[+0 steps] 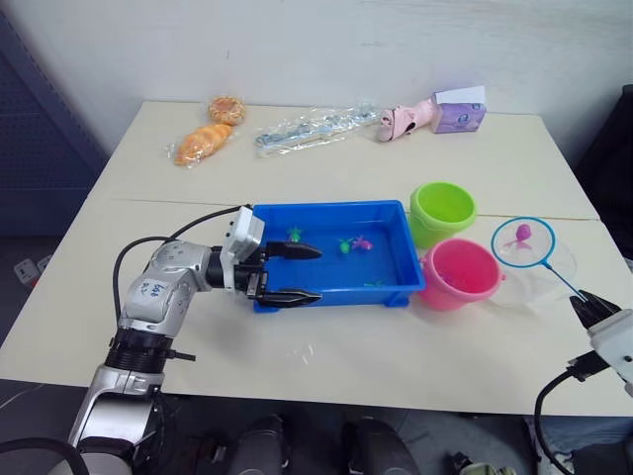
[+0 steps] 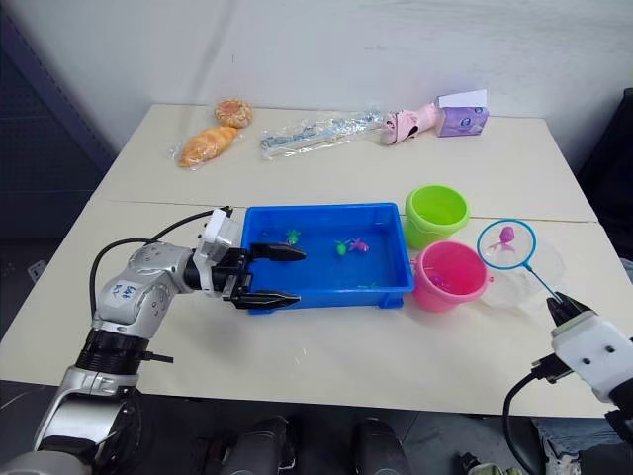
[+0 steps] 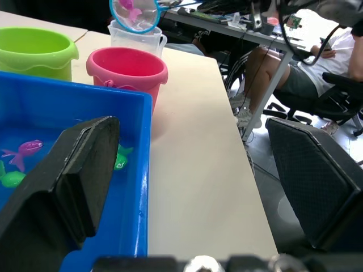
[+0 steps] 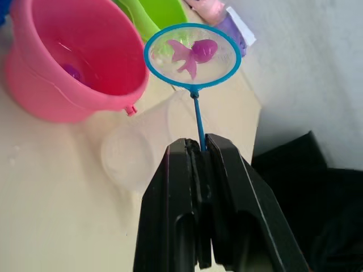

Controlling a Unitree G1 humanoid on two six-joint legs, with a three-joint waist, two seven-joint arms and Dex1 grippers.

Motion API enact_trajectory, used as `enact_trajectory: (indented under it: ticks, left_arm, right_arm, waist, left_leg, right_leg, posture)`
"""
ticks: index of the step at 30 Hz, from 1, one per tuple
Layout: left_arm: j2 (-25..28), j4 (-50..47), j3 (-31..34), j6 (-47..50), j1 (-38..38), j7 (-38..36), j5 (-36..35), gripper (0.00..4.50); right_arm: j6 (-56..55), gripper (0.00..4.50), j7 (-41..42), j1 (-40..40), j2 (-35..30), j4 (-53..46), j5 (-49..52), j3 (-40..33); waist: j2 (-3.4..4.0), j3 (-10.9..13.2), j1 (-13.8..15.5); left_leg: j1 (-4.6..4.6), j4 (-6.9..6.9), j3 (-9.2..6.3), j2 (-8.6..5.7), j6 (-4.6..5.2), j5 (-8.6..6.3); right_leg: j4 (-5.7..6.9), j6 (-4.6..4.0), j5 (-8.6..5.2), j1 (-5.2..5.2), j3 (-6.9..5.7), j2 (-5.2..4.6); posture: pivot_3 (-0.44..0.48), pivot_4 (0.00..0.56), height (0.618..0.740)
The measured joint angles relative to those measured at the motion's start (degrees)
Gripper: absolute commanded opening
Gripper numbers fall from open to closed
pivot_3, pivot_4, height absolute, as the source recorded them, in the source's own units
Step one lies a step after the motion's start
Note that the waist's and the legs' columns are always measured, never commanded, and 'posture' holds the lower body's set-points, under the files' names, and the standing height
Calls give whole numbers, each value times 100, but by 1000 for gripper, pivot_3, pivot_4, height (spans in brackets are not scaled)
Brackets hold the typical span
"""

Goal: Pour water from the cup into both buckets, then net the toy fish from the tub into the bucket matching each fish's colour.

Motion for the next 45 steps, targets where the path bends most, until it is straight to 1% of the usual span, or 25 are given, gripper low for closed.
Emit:
enact_trajectory:
  ticks: [6, 13, 16, 19, 26, 30, 32, 33, 37, 38, 40, 42, 43, 45]
  left_arm:
    - [-61, -45, -28, 51, 7, 97, -3, 4428]
    - [-75, -107, -28, 81, 18, 159, -4, 4428]
    - [-79, -107, -28, 81, 18, 162, -4, 4428]
    - [-101, -102, -28, 78, 17, 161, -4, 4428]
    - [-173, -35, -38, 63, 12, 151, -2, 4428]
    - [-188, -25, -39, 40, 13, 151, -2, 4428]
    - [-190, -25, -39, 38, 13, 154, -2, 4428]
    - [-189, -25, -39, 34, 14, 154, -2, 4428]
    - [-142, -25, -29, 20, 24, 149, -2, 4428]
    - [-95, -26, -9, 14, 41, 144, -2, 4428]
    - [79, -9, 148, -32, 138, 126, -5, 4428]
    - [188, -3, 295, -82, 190, 127, -17, 4428]
    - [226, -7, 370, -103, 224, 126, -21, 4428]
    - [454, -19, 606, -157, 426, 122, -43, 4428]
  right_arm:
    - [-1586, 0, -890, -5, -110, 874, -1407, 298]
    - [-2394, 0, -2065, 134, -264, 1375, -2902, 356]
    - [-2519, 0, -2316, 176, -305, 1443, -3140, 355]
    - [-2811, 0, -2872, 173, -422, 1459, -3686, 355]
    - [-2604, 0, -3134, -14, -512, 1466, -3906, 354]
    - [-2454, 0, -3140, 3, -535, 1479, -3876, 350]
    - [-2393, 0, -3068, 8, -534, 1479, -3684, 296]
    - [-2335, 0, -2976, 12, -531, 1478, -3418, 266]
    - [-2263, 0, -2432, -24, -536, 1353, -2182, 260]
    - [-2094, 0, -2169, -79, -564, 1225, -1686, 358]
    - [-1416, 0, -1340, -339, -798, 736, -321, 804]
    - [-645, 0, -701, -624, -962, 262, 542, 1175]
    - [-400, 0, -540, -746, -1004, 145, 735, 1299]
    - [379, 0, -208, -1401, -1153, -141, 1153, 1724]
  waist:
    - [0, 0, 1]
    - [2, -1, 1]
    - [2, -1, 0]
    - [2, -1, -2]
    - [2, -1, 1]
    - [3, -1, 0]
    - [2, -1, -1]
    - [3, -1, -2]
    - [2, -1, -14]
    - [2, -1, -27]
    - [2, -1, -116]
    - [2, -1, -136]
    - [2, -1, -130]
    - [1, 0, -168]
  left_leg:
    - [0, 1, 0, 0, -7, 4]
    - [2, 2, 1, 0, -14, 9]
    - [2, 2, 1, 0, -15, 12]
    - [3, 2, 2, 0, -19, 19]
    - [4, 1, 1, 1, -20, 24]
    - [4, 1, 1, 1, -19, 25]
    - [5, 1, 2, 1, -18, 25]
    - [5, 1, 2, 1, -18, 25]
    - [7, 1, 2, 1, -17, 26]
    - [9, 1, 2, 3, -17, 26]
    - [19, 1, 3, 7, -14, 28]
    - [41, 0, -7, 9, -13, 28]
    - [54, -3, -9, 9, -12, 27]
    - [84, -14, -2, 9, 8, 13]
  right_leg:
    - [1, 0, 0, 0, 1, 1]
    - [2, 0, 0, 0, 3, 1]
    - [3, 0, 0, 0, 3, 2]
    - [4, 0, 0, 0, 4, 3]
    - [7, 0, 0, 0, 4, 4]
    - [9, 0, 0, 0, 5, 4]
    - [10, 0, 0, 0, 5, 3]
    - [10, 0, 0, 1, 5, 4]
    - [13, 0, 0, 2, 5, 3]
    - [14, 0, 0, 3, 5, 4]
    - [18, 0, 0, 12, 5, 6]
    - [19, 0, 0, 38, -3, 6]
    - [15, 0, 0, 51, -5, 5]
    - [5, 0, 0, 77, 2, 1]
  posture:
    - [0, 150, 740]
    - [0, 150, 740]
    - [0, 150, 740]
    - [0, 150, 740]
    - [0, 150, 740]
    - [0, 150, 740]
    - [0, 150, 740]
    - [0, 150, 740]
    - [0, 150, 740]
    - [0, 150, 740]
    - [0, 150, 740]
    - [0, 150, 740]
    - [0, 150, 740]
    - [0, 150, 740]
